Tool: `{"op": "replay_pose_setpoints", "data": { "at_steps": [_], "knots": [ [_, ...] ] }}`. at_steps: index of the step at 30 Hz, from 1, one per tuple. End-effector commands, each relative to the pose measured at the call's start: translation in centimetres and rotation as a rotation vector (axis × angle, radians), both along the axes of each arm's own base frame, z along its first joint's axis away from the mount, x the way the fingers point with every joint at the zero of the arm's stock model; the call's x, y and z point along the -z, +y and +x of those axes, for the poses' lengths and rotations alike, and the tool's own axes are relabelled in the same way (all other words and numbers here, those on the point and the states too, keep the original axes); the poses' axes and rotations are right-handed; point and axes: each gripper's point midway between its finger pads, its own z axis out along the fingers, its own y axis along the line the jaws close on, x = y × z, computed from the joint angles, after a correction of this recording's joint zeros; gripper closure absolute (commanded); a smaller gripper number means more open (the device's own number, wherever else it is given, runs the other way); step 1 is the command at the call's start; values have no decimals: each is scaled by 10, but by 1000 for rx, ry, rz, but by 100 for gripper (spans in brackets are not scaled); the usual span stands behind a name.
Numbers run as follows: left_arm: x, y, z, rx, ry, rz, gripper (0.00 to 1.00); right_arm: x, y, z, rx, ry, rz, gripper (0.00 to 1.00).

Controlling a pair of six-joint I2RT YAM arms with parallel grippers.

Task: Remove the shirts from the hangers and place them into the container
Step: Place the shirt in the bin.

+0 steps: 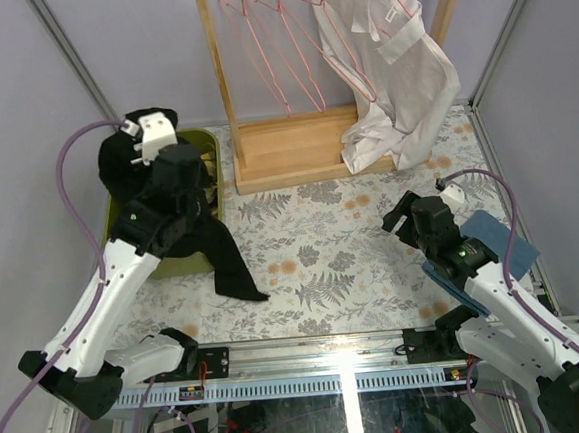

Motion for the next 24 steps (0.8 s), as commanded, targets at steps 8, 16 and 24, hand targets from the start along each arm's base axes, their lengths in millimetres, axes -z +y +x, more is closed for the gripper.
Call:
{"op": "replay_pose_setpoints", "data": {
  "at_steps": [8,16,24],
  "knots": [
    [89,59,93,-94,193,-85,100,-11,12,9,-26,-38,42,20],
    [239,59,98,-185,535,-188,97,-10,12,8,-38,-31,34,20],
    [291,33,96,-132,649,-339,91,-8,16,8,-60,-21,30,19]
  ]
}}
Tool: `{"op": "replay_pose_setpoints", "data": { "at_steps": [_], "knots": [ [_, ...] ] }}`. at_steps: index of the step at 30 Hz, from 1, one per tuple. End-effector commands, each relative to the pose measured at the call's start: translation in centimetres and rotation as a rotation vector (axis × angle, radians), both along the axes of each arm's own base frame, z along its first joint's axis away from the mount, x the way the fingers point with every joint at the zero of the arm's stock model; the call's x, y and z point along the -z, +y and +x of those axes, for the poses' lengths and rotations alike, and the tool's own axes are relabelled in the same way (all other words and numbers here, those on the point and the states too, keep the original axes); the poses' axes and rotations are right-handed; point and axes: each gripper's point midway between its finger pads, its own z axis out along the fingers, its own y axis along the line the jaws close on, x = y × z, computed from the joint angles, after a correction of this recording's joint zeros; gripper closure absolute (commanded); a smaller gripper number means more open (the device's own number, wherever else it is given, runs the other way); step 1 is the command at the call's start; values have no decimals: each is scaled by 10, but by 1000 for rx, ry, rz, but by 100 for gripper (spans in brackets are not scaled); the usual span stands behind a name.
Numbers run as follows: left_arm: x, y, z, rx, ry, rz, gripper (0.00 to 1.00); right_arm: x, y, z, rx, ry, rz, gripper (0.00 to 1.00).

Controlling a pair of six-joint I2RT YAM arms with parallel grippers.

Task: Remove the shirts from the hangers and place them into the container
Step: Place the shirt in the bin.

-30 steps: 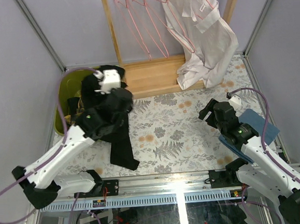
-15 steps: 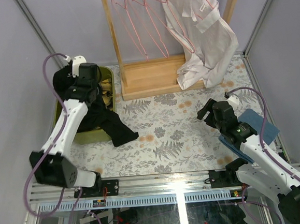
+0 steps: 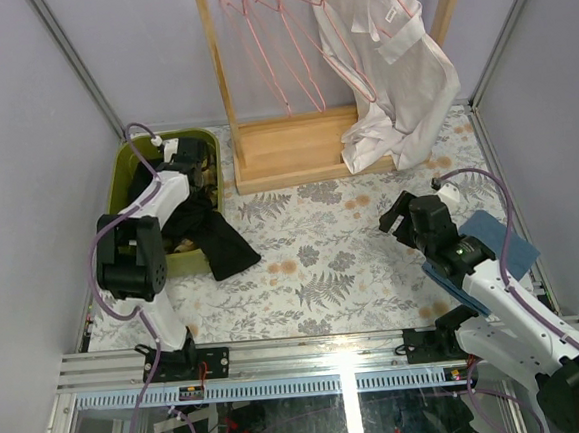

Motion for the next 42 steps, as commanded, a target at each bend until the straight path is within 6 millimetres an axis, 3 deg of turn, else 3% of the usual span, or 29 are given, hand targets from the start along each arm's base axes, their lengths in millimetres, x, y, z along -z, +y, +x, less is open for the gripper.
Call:
{"op": "replay_pose_setpoints", "data": {
  "at_steps": [1,3,8,11,14,19,20,21,24,25,27,29,33,35,37,40,42],
  "knots": [
    [21,-29,-9,8,31,-179,91,-11,6,7,-24,-33,7,19],
    [-9,-24,0,14,-46,-162,91,-11,5,6,-24,-31,-3,19],
    [-111,-9,22,41,-295,-115,93,-7,3,5,-16,-37,0,19],
    [-143,0,33,53,-402,-108,92,-5,5,6,-17,-36,9,19],
    [-113,7,34,12,-324,-152,90,-3,8,7,-24,-24,13,19],
    [-2,-2,6,-70,-73,-276,85,1,10,7,-47,0,-4,18],
    [16,-6,-1,-76,-38,-301,81,1,10,6,-50,2,-6,18],
    [32,-11,-8,-79,-11,-329,68,1,9,6,-50,5,-10,18],
    [55,-25,-20,-64,30,-403,65,0,7,6,-46,1,-19,18],
    [50,-27,-20,-62,22,-415,59,-1,8,6,-50,-3,-21,18],
    [28,-31,-15,-44,-29,-435,40,-3,8,7,-56,-12,-19,18],
    [-8,-31,-5,-9,-103,-438,30,-4,10,7,-60,-19,-7,18],
    [-88,-30,2,57,-241,-411,1,-4,16,8,-81,-18,12,18],
    [-119,-33,-7,101,-295,-413,0,-1,17,7,-88,-10,11,18],
    [-136,-35,-19,112,-329,-421,0,0,18,7,-94,-6,10,18],
    [-147,-68,-39,192,-328,-445,0,3,20,7,-100,-1,17,18],
    [-142,-77,-52,196,-310,-359,0,5,23,8,-105,-2,29,18]
  ]
}}
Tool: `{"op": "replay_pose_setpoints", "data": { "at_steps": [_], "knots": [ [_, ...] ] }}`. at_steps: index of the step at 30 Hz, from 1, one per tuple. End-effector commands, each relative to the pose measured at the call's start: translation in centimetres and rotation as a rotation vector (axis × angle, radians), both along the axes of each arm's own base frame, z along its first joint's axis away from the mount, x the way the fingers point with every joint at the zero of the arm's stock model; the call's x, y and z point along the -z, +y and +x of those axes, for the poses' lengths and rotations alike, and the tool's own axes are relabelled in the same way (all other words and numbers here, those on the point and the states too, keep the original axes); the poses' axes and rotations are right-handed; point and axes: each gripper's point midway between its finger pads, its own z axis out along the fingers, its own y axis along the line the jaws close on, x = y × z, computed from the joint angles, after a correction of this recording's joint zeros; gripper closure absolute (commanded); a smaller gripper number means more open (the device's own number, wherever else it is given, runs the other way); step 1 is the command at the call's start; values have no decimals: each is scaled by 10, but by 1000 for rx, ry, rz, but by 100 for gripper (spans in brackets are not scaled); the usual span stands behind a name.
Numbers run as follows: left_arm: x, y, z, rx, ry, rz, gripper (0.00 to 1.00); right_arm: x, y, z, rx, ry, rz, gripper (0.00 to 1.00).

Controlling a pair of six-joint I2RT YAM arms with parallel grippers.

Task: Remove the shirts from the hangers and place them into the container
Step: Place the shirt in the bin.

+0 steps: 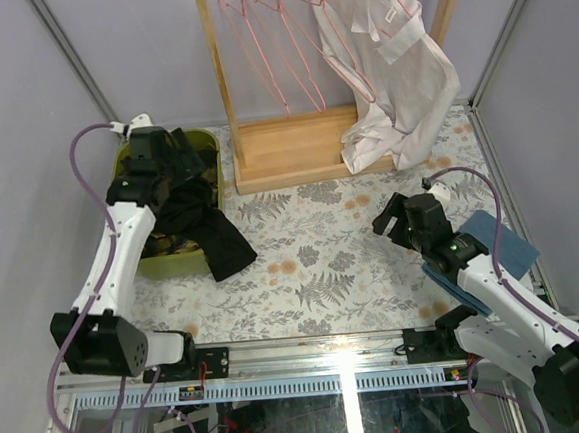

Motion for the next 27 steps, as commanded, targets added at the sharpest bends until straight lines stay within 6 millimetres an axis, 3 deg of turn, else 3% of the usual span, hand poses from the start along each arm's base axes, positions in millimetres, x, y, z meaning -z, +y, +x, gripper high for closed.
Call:
{"op": "replay_pose_setpoints", "data": {
  "at_steps": [1,3,8,13,19,24,27],
  "knots": [
    [20,-30,-34,58,97,79,0,-8,12,9,-29,-42,39,18],
    [25,-35,-45,46,120,55,0,-9,15,10,-43,-32,44,18],
    [26,-95,-82,205,56,-3,0,-6,13,10,-42,-14,22,17],
    [55,-141,-133,259,123,-8,0,-5,16,9,-40,-12,46,17],
    [62,-154,-163,181,119,12,0,-6,16,10,-38,-11,41,18],
    [67,-154,-169,112,109,4,0,-6,15,10,-34,-10,38,18],
    [66,-169,-172,133,100,-43,0,-6,16,11,-31,-10,46,18]
  ]
}}
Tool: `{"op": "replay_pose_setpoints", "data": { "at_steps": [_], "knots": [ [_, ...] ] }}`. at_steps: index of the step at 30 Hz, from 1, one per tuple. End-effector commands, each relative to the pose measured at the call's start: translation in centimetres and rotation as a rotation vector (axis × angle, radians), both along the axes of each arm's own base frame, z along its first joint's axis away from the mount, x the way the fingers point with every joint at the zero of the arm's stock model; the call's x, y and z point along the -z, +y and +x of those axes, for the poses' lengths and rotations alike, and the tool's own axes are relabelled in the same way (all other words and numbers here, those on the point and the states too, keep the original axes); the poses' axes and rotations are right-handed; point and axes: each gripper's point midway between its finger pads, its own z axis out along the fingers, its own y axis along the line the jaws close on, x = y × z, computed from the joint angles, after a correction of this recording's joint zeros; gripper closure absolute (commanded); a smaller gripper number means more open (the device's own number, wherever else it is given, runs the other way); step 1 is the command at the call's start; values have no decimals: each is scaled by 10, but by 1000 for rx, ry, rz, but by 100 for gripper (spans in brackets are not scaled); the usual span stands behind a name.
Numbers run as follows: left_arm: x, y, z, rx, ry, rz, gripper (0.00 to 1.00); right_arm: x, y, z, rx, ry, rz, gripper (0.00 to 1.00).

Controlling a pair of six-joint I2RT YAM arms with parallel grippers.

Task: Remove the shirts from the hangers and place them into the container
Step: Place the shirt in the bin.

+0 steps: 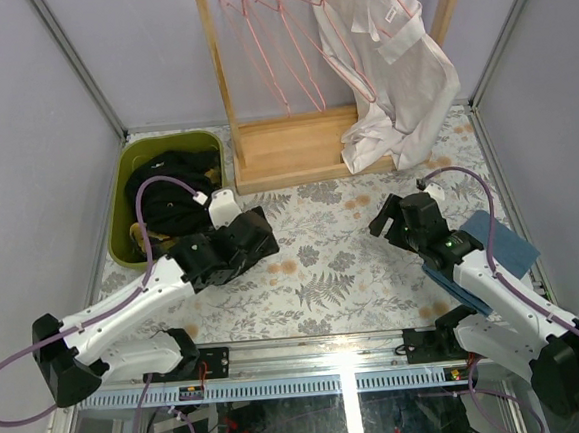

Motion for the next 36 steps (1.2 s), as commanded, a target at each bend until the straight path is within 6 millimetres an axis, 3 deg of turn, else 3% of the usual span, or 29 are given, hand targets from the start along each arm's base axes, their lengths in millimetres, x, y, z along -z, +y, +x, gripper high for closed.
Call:
{"op": "replay_pose_setpoints", "data": {
  "at_steps": [1,6,12,18,27,31,36],
  "knots": [
    [2,-4,-1,-92,-38,-42,0,-16,8,10,0,-49,37,18],
    [35,-9,-13,-148,-9,-25,0,-15,9,11,-3,-40,34,18],
    [58,17,-18,-356,5,33,0,-16,10,13,-7,-36,31,18],
    [64,56,-19,-571,-55,171,0,-12,8,10,-3,-26,25,18],
    [56,63,7,-513,-202,407,1,-13,6,10,-4,-34,18,18],
    [60,63,12,-497,-207,440,12,-12,7,10,-3,-29,20,18],
    [74,62,10,-471,-167,455,35,-11,7,8,-4,-22,21,18]
  ]
}}
